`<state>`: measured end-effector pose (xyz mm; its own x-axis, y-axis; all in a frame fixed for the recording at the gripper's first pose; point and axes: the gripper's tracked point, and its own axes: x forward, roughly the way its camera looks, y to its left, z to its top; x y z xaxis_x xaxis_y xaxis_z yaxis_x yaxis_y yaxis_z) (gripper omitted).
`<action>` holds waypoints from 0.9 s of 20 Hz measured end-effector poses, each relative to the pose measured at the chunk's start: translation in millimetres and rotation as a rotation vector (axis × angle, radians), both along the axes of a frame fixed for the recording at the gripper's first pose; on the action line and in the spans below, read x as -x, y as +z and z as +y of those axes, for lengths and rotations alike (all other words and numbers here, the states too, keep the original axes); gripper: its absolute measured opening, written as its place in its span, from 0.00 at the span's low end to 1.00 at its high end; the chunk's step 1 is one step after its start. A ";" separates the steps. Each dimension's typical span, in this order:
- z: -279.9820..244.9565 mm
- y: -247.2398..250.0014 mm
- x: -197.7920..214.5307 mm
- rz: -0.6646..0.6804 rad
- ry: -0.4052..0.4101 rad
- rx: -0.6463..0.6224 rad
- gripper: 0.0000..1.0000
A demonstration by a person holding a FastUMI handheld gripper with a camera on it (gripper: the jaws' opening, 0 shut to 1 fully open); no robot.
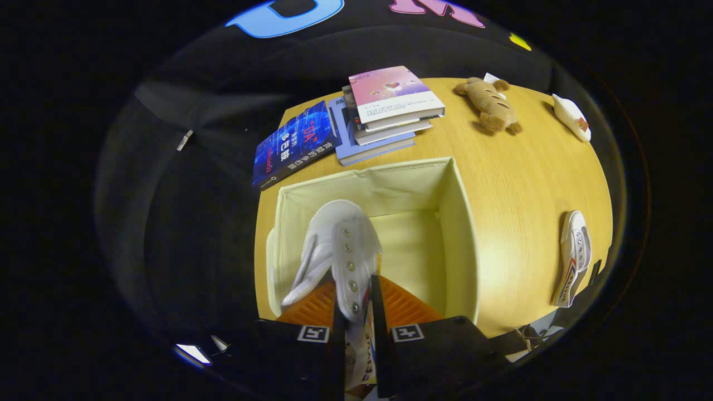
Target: Open the storage box then place both shoes into the box .Put the left shoe in first, then the right shoe, with the right side of both shoes facing outward in a uniform manner.
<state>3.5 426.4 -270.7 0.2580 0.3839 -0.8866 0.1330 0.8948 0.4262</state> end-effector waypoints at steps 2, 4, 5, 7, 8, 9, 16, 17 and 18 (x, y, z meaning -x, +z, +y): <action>3.5 7.4 -6.6 -0.041 0.015 -0.010 0.43; 2.9 14.5 -12.0 -0.074 0.037 -0.009 0.72; 1.6 16.9 -13.0 -0.082 0.039 -0.009 0.84; -0.5 19.5 -10.2 -0.087 0.046 -0.013 0.99; -2.3 20.4 -9.2 -0.092 0.051 -0.015 0.99; -4.3 23.7 -7.5 -0.098 0.056 -0.021 0.99; -50.8 78.3 1.9 -0.235 0.068 -0.115 0.99; -65.9 83.4 4.9 -0.266 0.069 -0.110 0.99; -83.1 88.2 8.7 -0.298 0.071 -0.102 0.99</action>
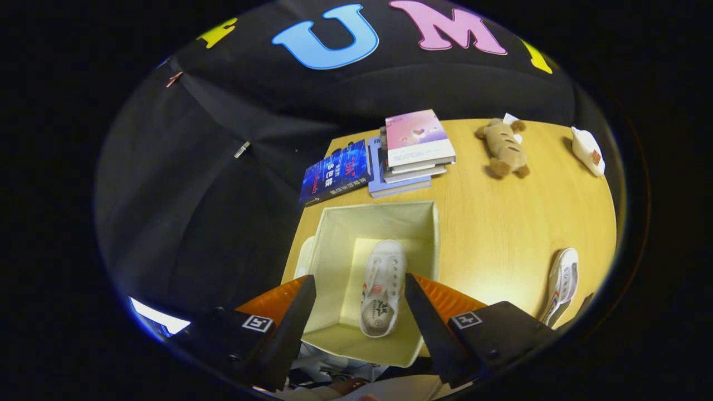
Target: Open the storage box then place both shoes into the box .Put the left shoe in first, then the right shoe, with the right side of both shoes facing outward in a uniform manner.
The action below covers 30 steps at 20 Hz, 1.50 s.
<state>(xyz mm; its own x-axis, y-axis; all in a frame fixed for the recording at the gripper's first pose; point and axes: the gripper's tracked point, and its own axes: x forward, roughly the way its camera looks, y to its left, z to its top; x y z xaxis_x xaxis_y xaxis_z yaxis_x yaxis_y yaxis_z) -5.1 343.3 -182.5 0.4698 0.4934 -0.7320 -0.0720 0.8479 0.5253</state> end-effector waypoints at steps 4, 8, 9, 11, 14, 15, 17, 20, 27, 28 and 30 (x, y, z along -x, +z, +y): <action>-88.7 -1.0 17.7 -0.083 -0.046 0.089 0.99; -186.1 -29.1 34.7 -0.110 -0.106 0.218 0.99; -210.3 -38.4 45.3 -0.099 -0.118 0.258 0.99; -254.6 -64.6 65.4 -0.056 -0.152 0.321 0.99; -306.4 -110.1 99.4 0.035 -0.195 0.382 0.99; -318.4 -124.9 109.7 0.063 -0.201 0.396 0.99; -343.1 -157.7 131.5 0.110 -0.188 0.453 0.99; -360.0 -194.7 153.7 0.166 -0.162 0.494 0.99; -368.4 -243.2 131.4 0.144 -0.136 0.535 0.88; -367.1 -246.8 122.8 0.132 -0.140 0.529 0.88; -363.0 -248.2 103.8 0.090 -0.158 0.508 0.83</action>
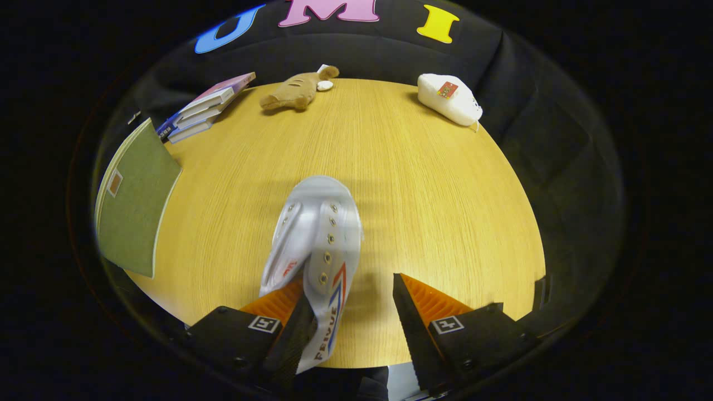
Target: Open the storage box then place both shoes into the box .Put the left shoe in first, then the right shoe, with the right side of both shoes facing outward in a uniform manner.
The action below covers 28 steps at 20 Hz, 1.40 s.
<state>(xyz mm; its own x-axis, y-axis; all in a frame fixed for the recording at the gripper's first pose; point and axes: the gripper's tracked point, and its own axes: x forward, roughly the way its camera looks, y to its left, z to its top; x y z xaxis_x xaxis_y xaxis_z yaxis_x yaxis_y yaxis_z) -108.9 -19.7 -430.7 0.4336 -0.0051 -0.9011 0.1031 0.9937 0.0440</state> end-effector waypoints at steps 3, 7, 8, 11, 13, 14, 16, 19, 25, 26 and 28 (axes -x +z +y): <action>6.0 -9.2 -15.1 -0.027 -0.016 -0.022 0.65; -3.1 -15.9 -17.7 -0.026 -0.020 0.052 0.22; -0.9 -16.4 -16.5 -0.025 -0.036 0.038 0.09; -1.7 -10.4 -15.3 -0.041 -0.080 -0.004 0.05; 0.6 0.2 -16.3 -0.054 -0.096 -0.021 0.05; 2.7 8.0 -18.3 -0.063 -0.107 -0.033 0.05; 8.6 33.2 -25.2 -0.093 -0.116 -0.051 0.05; 29.3 74.9 -41.7 -0.120 -0.114 -0.094 0.05; 111.3 161.1 -79.0 -0.171 -0.079 -0.245 0.05; 126.7 173.8 -84.8 -0.178 -0.066 -0.261 0.05; 157.4 196.8 -95.8 -0.178 -0.048 -0.288 0.05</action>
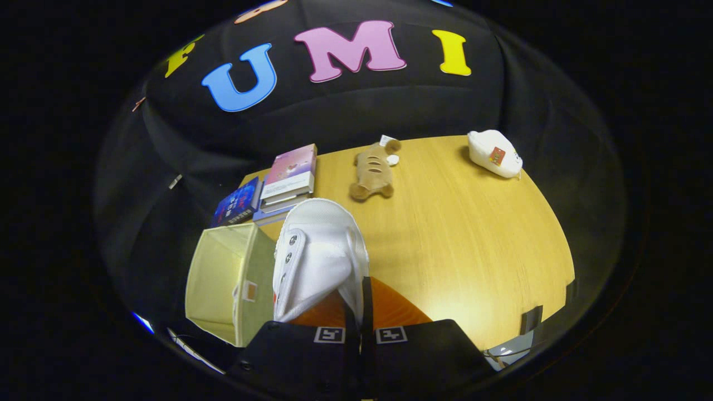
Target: Open the storage box then place both shoes into the box .Put the left shoe in first, then the right shoe, with the right side of both shoes facing outward in a uniform manner.
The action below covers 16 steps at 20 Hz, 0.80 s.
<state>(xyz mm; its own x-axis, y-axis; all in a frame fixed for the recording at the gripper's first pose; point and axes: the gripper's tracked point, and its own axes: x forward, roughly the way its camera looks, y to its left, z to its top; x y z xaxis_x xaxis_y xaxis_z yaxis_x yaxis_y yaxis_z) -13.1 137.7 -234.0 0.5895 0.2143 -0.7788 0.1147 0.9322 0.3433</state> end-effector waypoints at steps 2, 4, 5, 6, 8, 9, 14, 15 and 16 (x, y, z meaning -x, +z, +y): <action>31.5 19.3 -9.7 0.004 0.018 -0.021 0.05; 63.6 32.0 -19.5 0.010 0.042 -0.029 0.05; 79.4 36.2 -22.2 0.019 0.053 -0.028 0.05; 96.2 38.5 -23.4 0.030 0.068 -0.024 0.05; 126.1 39.8 -27.2 0.049 0.098 -0.009 0.05; 140.2 39.1 -28.1 0.058 0.113 0.004 0.05; 188.5 12.5 -25.0 0.118 0.196 0.106 0.06; 192.0 5.0 -24.3 0.131 0.200 0.126 0.06; 193.6 -2.4 -24.3 0.143 0.204 0.147 0.06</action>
<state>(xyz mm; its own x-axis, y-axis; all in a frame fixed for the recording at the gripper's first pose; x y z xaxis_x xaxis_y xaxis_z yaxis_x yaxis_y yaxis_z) 11.2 331.4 -236.3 0.4275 0.1955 -0.8826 -0.0424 0.9796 0.1964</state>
